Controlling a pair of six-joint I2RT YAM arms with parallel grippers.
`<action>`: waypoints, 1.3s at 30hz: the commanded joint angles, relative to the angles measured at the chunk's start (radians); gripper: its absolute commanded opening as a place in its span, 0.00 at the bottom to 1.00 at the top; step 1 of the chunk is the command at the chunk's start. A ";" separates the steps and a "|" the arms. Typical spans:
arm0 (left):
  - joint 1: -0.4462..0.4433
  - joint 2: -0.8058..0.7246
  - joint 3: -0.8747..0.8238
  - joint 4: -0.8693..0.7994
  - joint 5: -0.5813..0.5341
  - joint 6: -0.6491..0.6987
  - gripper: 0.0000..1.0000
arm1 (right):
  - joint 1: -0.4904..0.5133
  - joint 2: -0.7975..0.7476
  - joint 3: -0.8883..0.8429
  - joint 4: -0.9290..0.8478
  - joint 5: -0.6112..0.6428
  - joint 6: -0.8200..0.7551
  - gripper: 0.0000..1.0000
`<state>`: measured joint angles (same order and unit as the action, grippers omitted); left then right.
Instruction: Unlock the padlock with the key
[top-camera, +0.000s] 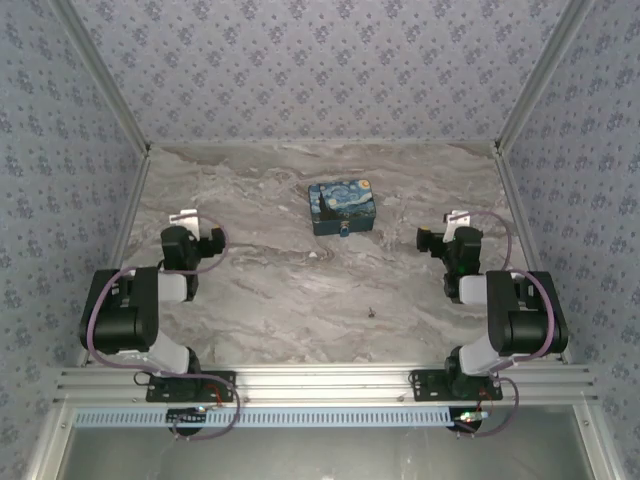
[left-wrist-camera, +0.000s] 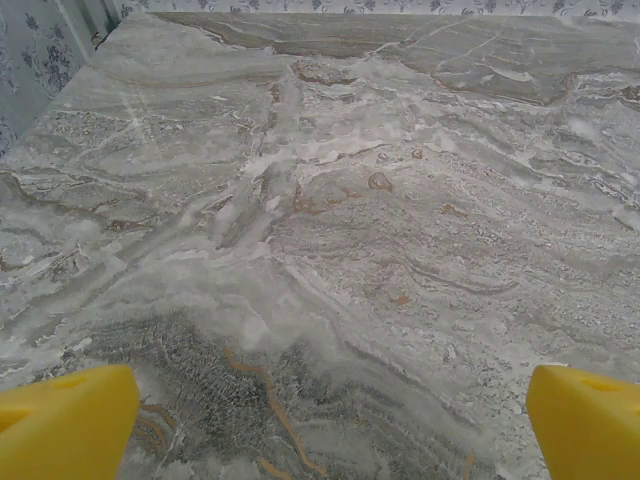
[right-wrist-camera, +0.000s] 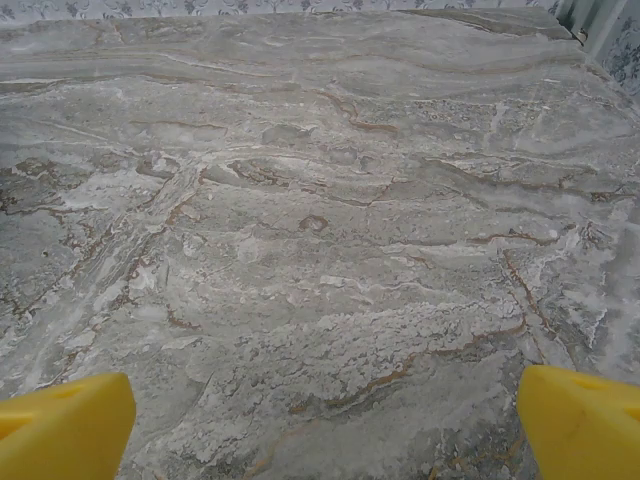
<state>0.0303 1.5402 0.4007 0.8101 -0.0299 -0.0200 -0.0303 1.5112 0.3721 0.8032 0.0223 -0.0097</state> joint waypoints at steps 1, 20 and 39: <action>-0.009 -0.007 0.015 -0.002 0.002 -0.007 0.99 | -0.001 0.009 0.020 0.004 -0.001 -0.018 1.00; -0.006 -0.006 0.015 -0.003 0.004 -0.009 0.99 | -0.009 0.009 0.022 0.000 -0.019 -0.012 1.00; -0.018 -0.536 0.160 -0.619 -0.022 -0.199 0.99 | 0.024 -0.356 0.243 -0.695 -0.008 0.110 1.00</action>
<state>0.0128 1.0603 0.4496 0.4603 -0.0521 -0.1032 -0.0380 1.2114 0.5594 0.3485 0.0021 0.0418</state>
